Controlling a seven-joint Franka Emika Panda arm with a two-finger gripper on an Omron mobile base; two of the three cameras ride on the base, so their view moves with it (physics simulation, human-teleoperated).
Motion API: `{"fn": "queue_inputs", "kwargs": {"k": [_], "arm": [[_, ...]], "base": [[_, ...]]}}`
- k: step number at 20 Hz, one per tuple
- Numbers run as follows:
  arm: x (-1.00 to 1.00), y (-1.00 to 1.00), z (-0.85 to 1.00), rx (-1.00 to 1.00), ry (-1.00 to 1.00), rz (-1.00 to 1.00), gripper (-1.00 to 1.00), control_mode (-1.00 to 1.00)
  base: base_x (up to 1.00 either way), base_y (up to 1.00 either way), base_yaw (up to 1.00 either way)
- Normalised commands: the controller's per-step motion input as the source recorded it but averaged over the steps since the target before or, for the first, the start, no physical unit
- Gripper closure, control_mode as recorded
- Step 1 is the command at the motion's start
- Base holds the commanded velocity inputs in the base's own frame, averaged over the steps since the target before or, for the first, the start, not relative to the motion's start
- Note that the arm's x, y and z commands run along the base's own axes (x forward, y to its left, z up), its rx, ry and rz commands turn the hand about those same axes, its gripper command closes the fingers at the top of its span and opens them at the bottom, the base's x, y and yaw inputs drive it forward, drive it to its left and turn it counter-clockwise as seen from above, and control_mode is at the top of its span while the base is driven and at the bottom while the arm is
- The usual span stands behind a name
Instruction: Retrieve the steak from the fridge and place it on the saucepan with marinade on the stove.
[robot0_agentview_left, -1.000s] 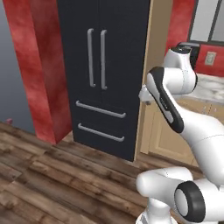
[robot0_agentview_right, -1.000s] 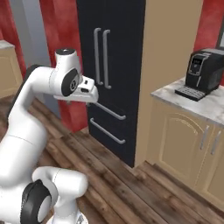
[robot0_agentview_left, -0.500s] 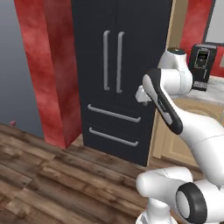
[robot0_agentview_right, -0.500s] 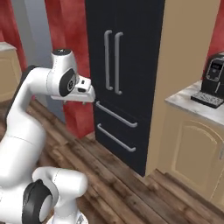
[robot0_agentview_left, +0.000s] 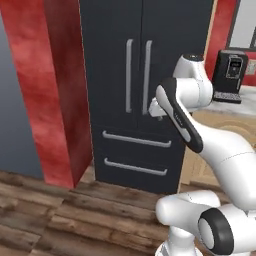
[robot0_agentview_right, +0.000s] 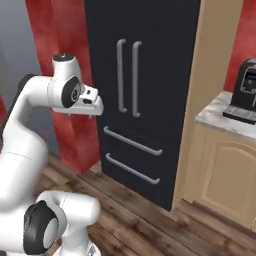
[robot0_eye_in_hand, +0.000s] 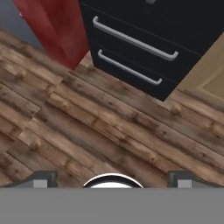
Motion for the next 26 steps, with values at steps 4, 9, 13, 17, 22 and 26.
{"fn": "queue_inputs", "kwargs": {"k": [4, 9, 13, 17, 22, 26], "arm": [[0.0, 0.0, 0.0, 0.0, 0.0, 0.0, -1.0, 1.0], [0.0, 0.0, 0.0, 0.0, 0.0, 0.0, -1.0, 1.0], [0.0, 0.0, 0.0, 0.0, 0.0, 0.0, -1.0, 1.0], [0.0, 0.0, 0.0, 0.0, 0.0, 0.0, -1.0, 1.0], [0.0, 0.0, 0.0, 0.0, 0.0, 0.0, -1.0, 1.0], [0.0, 0.0, 0.0, 0.0, 0.0, 0.0, -1.0, 1.0]], "base": [[0.11, 0.51, -0.55], [0.09, 0.61, -0.56], [0.19, 0.7, -0.52], [0.12, 0.83, -0.3], [0.0, 0.91, -0.13], [0.0, 0.57, -0.02]]}}
